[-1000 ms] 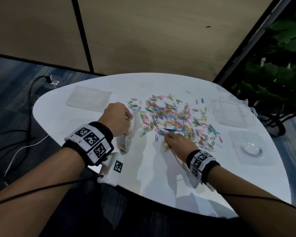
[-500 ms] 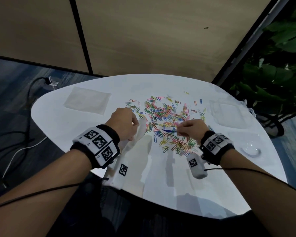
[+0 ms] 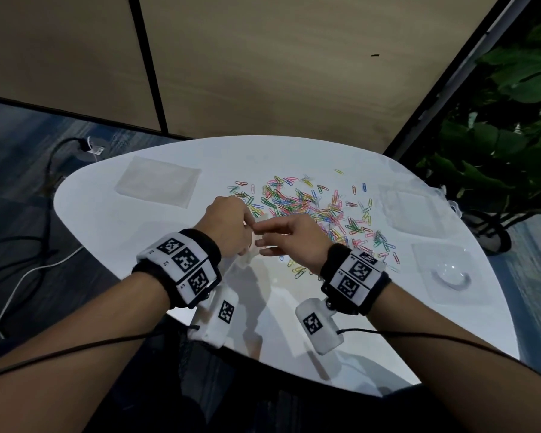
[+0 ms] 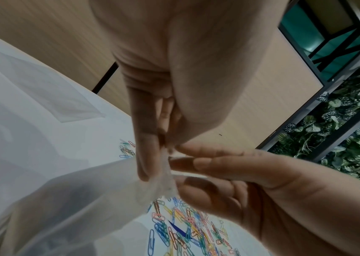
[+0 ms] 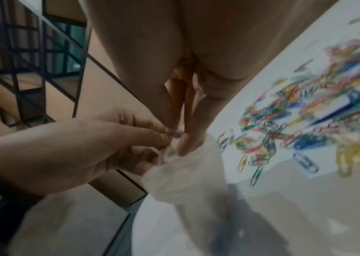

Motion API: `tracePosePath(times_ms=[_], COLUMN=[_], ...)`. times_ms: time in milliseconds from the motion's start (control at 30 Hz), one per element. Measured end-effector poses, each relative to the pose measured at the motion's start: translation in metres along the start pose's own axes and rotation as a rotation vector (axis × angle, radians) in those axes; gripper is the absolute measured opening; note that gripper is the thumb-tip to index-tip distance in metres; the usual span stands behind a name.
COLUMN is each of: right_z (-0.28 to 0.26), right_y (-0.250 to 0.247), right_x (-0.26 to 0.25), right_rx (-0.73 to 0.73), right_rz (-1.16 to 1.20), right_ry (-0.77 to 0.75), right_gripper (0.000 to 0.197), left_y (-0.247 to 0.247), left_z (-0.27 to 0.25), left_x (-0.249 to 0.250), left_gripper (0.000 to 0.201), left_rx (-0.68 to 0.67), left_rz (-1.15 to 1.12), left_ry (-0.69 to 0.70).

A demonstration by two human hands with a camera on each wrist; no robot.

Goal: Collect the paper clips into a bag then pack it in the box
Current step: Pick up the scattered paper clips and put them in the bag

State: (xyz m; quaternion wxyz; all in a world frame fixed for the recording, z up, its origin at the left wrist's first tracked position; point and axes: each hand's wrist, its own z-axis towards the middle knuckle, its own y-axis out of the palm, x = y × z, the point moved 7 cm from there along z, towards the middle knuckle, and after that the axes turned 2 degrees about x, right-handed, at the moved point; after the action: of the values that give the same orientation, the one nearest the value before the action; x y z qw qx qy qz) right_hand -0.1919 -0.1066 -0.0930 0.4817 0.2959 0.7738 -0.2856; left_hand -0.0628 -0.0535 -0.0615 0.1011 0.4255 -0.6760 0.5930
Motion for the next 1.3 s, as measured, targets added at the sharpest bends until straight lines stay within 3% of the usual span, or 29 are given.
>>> tracePosePath(times_ms=[67, 133, 233, 267, 333, 433, 600, 667, 800, 967, 1100, 1300], right_z=[-0.004, -0.006, -0.014, -0.019, -0.021, -0.012, 0.008, 0.015, 0.021, 0.016, 0.012, 0.009], right_y=[-0.019, -0.050, -0.096, -0.106, -0.113, -0.103, -0.071, -0.068, -0.092, -0.126, -0.095, -0.028], right_x=[-0.003, 0.009, 0.061, 0.078, 0.099, 0.100, 0.082, 0.077, 0.070, 0.072, 0.042, 0.013], right_rx=[0.062, 0.130, 0.065, 0.032, 0.016, 0.110, 0.185, 0.213, 0.300, 0.417, 0.302, 0.100], right_rz=[-0.153, -0.542, -1.128, -1.206, -1.255, -1.233, -1.281, -1.285, -1.000, -0.183, 0.339, 0.530], right_ry=[-0.055, -0.035, 0.305, 0.404, 0.450, 0.300, 0.033, 0.002, 0.113, 0.277, 0.212, 0.185], right_gripper=[0.020, 0.025, 0.077, 0.092, 0.103, 0.084, 0.020, 0.018, 0.013, 0.015, 0.021, 0.019], left_y=[-0.003, -0.007, -0.011, -0.012, -0.012, -0.011, -0.009, -0.010, -0.012, -0.011, -0.008, -0.003], left_z=[0.001, 0.001, 0.000, 0.000, 0.000, -0.001, 0.000, 0.000, 0.001, 0.001, 0.001, 0.000], left_x=[-0.002, -0.002, -0.002, -0.002, -0.002, -0.001, -0.002, -0.003, -0.003, -0.002, 0.001, 0.004], left_gripper=[0.021, 0.021, 0.021, 0.022, 0.024, 0.026, 0.026, 0.025, 0.026, 0.027, 0.026, 0.023], left_rx=[0.010, 0.009, 0.003, 0.002, 0.001, 0.006, 0.000, 0.000, 0.005, 0.000, -0.004, 0.000], left_rz=[-0.008, -0.002, 0.020, 0.033, 0.051, 0.068, 0.106, 0.113, 0.110, 0.109, 0.109, 0.061], left_ry=[-0.009, -0.006, -0.002, 0.000, 0.003, 0.018, 0.026, 0.028, 0.029, 0.031, 0.026, 0.025])
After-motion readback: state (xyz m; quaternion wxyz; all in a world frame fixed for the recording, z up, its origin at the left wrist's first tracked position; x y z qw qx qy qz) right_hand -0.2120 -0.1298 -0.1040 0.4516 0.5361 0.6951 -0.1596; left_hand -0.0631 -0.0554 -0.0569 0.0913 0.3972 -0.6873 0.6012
